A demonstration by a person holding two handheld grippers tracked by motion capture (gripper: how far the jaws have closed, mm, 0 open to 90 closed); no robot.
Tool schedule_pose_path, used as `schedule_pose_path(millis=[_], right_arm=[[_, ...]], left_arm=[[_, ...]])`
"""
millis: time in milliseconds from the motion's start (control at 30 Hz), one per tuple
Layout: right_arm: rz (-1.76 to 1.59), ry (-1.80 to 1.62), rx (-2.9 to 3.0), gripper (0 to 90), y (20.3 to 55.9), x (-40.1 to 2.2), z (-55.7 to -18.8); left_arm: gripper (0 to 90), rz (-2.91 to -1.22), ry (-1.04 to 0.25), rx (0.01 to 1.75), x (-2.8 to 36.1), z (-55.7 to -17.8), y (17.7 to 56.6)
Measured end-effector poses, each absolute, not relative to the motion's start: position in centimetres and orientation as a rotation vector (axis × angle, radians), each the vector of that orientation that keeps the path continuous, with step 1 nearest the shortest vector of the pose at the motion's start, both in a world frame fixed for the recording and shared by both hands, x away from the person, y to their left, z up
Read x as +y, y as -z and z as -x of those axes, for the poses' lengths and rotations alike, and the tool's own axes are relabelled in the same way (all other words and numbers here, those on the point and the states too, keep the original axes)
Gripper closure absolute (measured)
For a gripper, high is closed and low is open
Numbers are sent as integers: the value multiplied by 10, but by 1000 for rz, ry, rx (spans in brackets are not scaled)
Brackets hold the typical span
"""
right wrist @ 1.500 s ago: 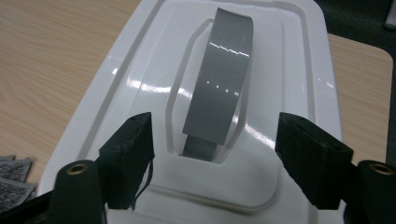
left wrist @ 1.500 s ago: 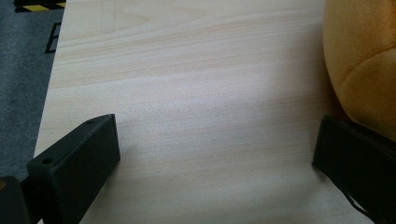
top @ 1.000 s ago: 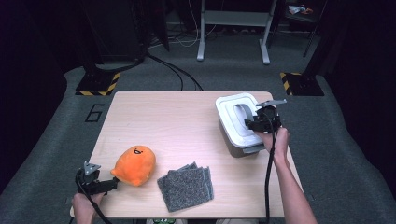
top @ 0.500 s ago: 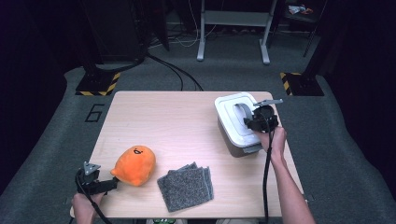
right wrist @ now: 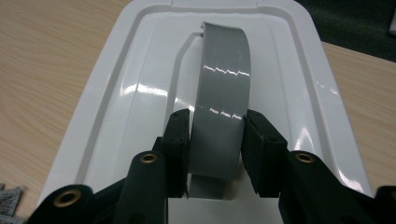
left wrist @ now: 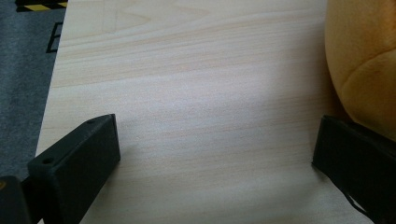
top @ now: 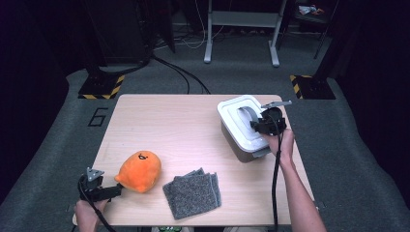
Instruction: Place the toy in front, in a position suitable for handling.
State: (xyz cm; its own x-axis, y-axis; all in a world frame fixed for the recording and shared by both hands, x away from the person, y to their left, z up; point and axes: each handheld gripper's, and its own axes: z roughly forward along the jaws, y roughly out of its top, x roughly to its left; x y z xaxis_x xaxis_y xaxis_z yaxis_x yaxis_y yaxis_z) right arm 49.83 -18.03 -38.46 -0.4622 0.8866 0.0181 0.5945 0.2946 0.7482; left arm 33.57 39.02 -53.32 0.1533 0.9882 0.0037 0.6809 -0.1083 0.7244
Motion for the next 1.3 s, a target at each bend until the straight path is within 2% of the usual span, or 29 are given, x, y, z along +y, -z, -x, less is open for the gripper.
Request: schedule_pose_path(millis=[1300], right_arm=[[-1265, -1001, 2245, 652, 382, -144, -522]], left_arm=[[0, -1856, -685, 1587, 390, -336, 533]])
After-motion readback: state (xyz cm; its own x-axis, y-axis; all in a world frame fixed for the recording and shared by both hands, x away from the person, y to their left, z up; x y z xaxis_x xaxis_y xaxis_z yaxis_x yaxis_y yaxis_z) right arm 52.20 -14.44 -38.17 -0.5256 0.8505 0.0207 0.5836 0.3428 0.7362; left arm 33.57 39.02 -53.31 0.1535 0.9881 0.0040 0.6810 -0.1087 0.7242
